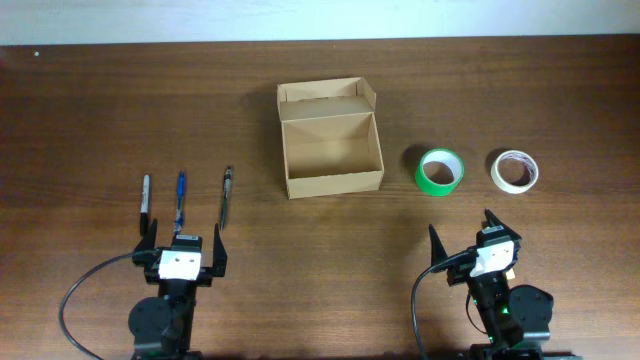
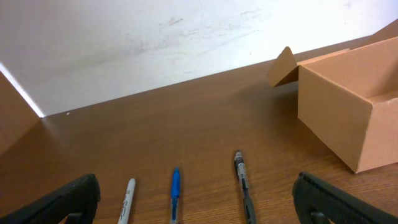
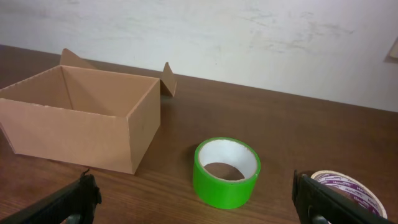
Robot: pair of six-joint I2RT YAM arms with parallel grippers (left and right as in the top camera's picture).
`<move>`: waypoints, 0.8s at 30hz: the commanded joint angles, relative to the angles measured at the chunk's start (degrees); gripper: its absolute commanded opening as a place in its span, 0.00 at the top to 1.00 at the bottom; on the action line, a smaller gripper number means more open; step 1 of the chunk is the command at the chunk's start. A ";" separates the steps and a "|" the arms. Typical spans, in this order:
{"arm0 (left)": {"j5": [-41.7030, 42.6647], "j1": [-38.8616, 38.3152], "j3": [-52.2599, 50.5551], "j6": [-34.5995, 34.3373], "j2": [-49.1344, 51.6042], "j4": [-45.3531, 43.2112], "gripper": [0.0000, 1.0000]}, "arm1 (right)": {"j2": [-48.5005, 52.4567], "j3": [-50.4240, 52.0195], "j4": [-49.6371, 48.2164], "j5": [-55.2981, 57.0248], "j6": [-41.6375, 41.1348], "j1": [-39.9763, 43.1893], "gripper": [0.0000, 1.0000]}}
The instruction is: Pack container
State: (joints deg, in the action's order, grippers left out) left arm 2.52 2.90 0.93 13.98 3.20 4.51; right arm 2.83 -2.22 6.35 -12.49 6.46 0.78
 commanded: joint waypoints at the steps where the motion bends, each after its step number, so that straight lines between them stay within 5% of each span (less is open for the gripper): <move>1: -0.83 -0.24 -0.42 0.70 -0.59 0.07 0.01 | -0.59 0.63 -0.20 0.74 0.13 0.37 0.01; 24: 1.95 -0.24 -0.42 0.66 -0.59 -0.87 0.01 | -0.59 0.63 -0.79 0.31 0.07 0.37 0.01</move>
State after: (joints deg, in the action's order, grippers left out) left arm 2.70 2.90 0.93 13.98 3.20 4.32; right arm 2.83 -2.17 5.78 -12.49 6.42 0.78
